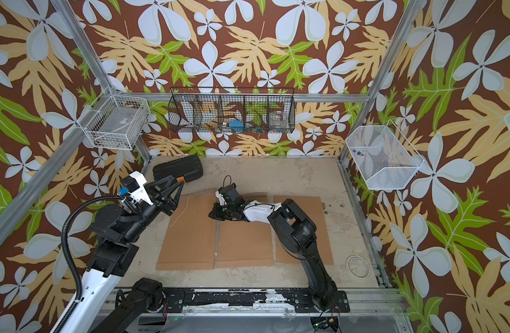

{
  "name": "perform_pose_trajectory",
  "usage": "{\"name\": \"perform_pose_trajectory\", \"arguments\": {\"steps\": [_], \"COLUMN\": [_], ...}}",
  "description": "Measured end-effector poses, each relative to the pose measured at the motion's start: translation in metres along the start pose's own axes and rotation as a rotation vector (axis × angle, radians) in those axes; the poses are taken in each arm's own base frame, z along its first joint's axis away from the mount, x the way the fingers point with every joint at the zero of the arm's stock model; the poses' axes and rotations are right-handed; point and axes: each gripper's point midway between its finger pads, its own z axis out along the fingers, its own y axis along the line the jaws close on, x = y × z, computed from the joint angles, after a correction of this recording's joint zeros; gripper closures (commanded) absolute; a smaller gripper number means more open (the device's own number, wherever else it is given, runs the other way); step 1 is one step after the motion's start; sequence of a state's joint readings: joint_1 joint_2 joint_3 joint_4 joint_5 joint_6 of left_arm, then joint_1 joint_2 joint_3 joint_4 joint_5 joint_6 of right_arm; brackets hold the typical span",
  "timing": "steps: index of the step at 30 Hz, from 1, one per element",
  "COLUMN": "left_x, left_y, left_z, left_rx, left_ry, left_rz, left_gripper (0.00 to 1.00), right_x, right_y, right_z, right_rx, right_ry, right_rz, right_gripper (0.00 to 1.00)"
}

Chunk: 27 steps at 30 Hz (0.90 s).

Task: Open the file bag
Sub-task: Place the file bag at the center of the board.

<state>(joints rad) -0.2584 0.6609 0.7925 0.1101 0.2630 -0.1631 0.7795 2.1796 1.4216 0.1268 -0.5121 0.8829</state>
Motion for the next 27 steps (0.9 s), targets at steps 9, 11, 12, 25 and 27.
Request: {"name": "perform_pose_trajectory", "arguments": {"steps": [9,11,12,25,27], "left_x": [0.0,0.0001,0.0,-0.0011,-0.0012], "left_y": [0.0,-0.0005,-0.0006,-0.001,-0.0011], "left_z": [-0.0001,-0.0001,-0.0002,-0.0012,-0.0013], "left_rx": [0.002,0.004,0.005,0.007,0.007], "left_ry": [0.0,0.001,0.001,-0.002,-0.003], "left_rz": [0.0,0.0,0.0,0.001,0.001], "left_gripper": [0.46,0.46,0.46,0.46,0.46], "right_x": [0.0,-0.0007,-0.0008,0.0028,0.0022], "right_y": [-0.0001,0.0002,-0.0001,-0.0092,-0.0093], "right_z": [0.0014,0.0019,0.0021,0.0016,0.0013], "right_rx": [0.006,0.008,0.01,0.044,0.048], "right_ry": [0.007,0.009,0.01,0.011,0.01], "right_rz": [-0.001,-0.003,-0.003,0.007,0.008], "right_gripper": [0.92,0.9,0.9,0.73,0.72]}}
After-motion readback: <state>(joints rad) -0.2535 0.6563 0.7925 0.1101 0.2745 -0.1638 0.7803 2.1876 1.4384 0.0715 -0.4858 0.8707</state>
